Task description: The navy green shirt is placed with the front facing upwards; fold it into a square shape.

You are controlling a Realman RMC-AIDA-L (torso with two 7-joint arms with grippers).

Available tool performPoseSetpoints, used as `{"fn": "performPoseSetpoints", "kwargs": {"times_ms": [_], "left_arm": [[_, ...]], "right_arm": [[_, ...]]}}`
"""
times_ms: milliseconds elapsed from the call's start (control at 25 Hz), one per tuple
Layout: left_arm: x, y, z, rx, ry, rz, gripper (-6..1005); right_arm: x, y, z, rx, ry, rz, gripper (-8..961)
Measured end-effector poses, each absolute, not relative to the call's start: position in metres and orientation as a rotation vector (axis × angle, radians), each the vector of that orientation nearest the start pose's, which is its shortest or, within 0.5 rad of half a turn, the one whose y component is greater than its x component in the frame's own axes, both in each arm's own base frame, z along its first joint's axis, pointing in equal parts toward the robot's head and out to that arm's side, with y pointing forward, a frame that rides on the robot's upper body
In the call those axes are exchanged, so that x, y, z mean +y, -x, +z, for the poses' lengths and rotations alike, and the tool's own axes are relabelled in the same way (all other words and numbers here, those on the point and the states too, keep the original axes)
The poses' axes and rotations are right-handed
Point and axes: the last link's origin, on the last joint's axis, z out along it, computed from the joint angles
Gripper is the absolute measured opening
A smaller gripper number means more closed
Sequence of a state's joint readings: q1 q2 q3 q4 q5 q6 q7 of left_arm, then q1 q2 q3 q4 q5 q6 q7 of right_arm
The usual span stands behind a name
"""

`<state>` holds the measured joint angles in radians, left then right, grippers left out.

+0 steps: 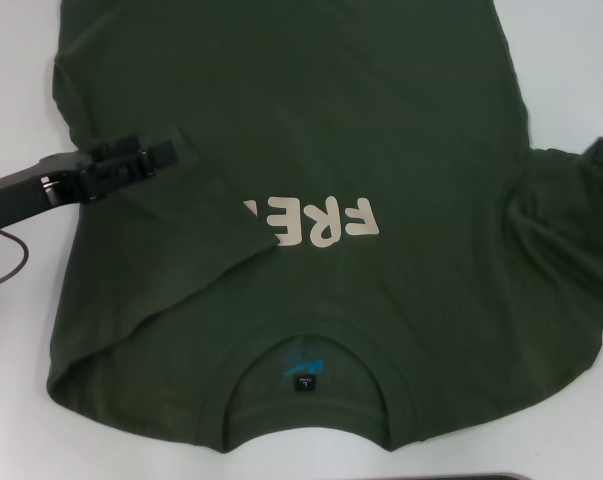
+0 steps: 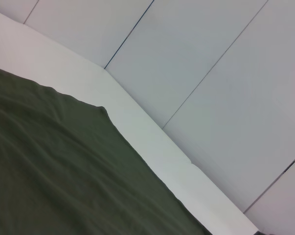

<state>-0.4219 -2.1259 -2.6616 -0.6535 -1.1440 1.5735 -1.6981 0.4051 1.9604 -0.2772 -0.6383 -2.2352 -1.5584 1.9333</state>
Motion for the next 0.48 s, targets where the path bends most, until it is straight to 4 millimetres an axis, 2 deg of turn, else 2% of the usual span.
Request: {"fn": "performPoseSetpoints", "kwargs": {"times_ms": [480], "left_arm": [[0.302, 0.299, 0.008, -1.258, 2.366, -0.950, 886]], "right_arm": [[0.322, -0.330, 0.060, 1.515, 2.241, 0.749, 62]]}}
